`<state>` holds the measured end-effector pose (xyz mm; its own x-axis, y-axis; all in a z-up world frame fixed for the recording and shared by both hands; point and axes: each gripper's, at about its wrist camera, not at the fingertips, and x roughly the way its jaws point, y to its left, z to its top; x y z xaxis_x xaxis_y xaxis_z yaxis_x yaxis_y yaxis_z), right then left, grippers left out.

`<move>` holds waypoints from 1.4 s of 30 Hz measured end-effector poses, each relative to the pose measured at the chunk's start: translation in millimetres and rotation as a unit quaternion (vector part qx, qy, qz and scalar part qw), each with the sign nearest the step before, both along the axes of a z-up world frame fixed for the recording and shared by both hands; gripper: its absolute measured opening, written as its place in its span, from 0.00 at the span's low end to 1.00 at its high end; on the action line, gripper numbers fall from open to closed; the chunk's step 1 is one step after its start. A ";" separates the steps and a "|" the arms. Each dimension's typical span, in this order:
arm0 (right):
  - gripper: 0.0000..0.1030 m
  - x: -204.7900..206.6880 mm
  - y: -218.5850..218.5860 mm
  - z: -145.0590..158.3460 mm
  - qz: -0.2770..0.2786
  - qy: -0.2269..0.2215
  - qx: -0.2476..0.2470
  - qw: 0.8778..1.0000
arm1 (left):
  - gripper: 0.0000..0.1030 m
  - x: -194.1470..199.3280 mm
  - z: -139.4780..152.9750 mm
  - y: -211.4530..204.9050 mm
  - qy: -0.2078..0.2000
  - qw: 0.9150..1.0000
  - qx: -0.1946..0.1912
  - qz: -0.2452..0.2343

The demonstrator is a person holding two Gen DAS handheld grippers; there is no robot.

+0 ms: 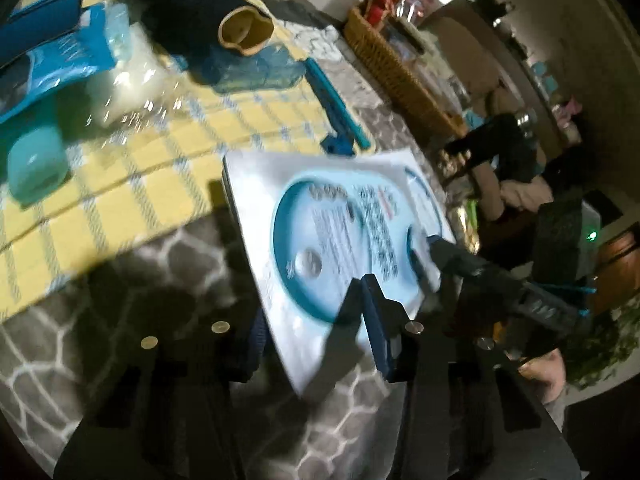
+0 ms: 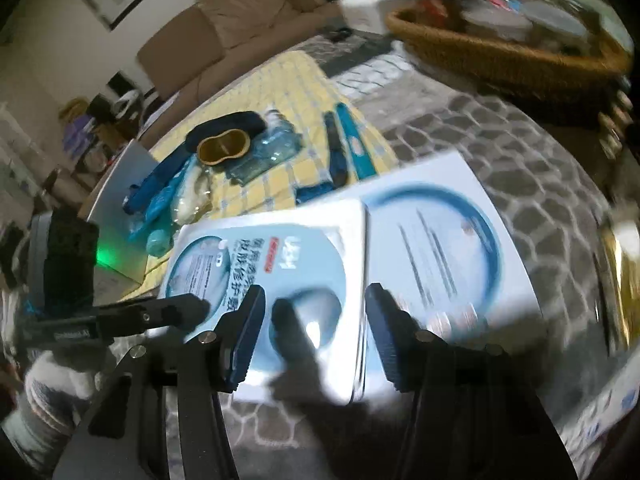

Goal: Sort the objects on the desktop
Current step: 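Grasp the edge of a UEH face mask packet with the right gripper, then lift the mask packet and tilt it upright with the right gripper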

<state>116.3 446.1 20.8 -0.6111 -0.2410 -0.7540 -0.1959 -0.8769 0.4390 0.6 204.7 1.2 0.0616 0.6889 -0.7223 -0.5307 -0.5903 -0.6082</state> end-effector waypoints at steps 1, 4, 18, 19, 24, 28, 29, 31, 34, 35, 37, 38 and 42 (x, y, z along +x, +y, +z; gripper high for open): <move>0.52 10.1 0.0 -0.4 -0.005 0.002 -0.009 1.000 | 0.38 4.8 -1.0 -2.4 0.000 1.000 -0.001 -0.005; 0.52 32.2 3.1 -0.9 -0.020 0.009 -0.037 0.999 | 0.38 20.3 -0.6 -6.0 -0.002 1.000 0.002 -0.028; 0.56 37.7 37.3 18.0 -0.078 0.046 -0.054 0.994 | 0.68 -1.4 -11.2 -30.4 -0.086 0.994 0.070 0.020; 0.56 32.4 37.5 19.1 -0.071 0.049 -0.055 0.995 | 0.68 -4.7 -12.5 -30.2 -0.090 0.993 0.075 0.023; 0.60 -11.2 25.8 6.4 -0.024 0.033 -0.059 0.997 | 0.69 -18.7 -13.7 -19.6 -0.097 0.990 0.098 0.035; 0.60 -23.2 11.0 -2.5 -0.001 0.028 -0.052 0.998 | 0.46 -18.2 -13.0 -7.7 -0.097 0.990 0.101 0.025; 0.61 -22.8 8.8 -3.0 0.002 0.027 -0.052 0.998 | 0.40 -15.3 -12.4 -5.5 -0.091 0.991 0.094 0.020; 0.59 -21.7 4.7 -3.5 0.011 0.025 -0.057 0.998 | 0.38 -10.1 -12.4 -5.9 -0.082 0.993 0.078 0.016; 0.47 -20.6 -2.8 -5.3 0.032 0.016 -0.061 0.997 | 0.35 1.9 -10.5 -12.3 -0.063 0.996 0.063 0.003; 0.44 -19.6 -5.5 -5.6 0.037 0.013 -0.065 0.997 | 0.35 6.5 -9.1 -15.7 -0.055 0.997 0.059 -0.001; 0.43 -17.2 -12.5 -5.3 0.047 0.008 -0.067 0.997 | 0.34 9.8 -8.0 -24.2 -0.061 0.996 0.064 0.001; 0.43 -15.4 -16.2 -4.3 0.051 0.005 -0.066 0.997 | 0.33 10.4 -8.5 -30.0 -0.072 0.995 0.070 0.006; 0.45 10.6 -15.5 -1.4 0.029 0.012 -0.096 0.995 | 0.33 9.8 -11.0 -46.1 -0.112 0.989 0.092 0.023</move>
<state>126.9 430.7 19.4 -0.6096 -0.4141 -0.6760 -0.1353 -0.7859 0.6034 10.4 158.6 -9.8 0.1709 0.8127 -0.5571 -0.3462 -0.4798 -0.8062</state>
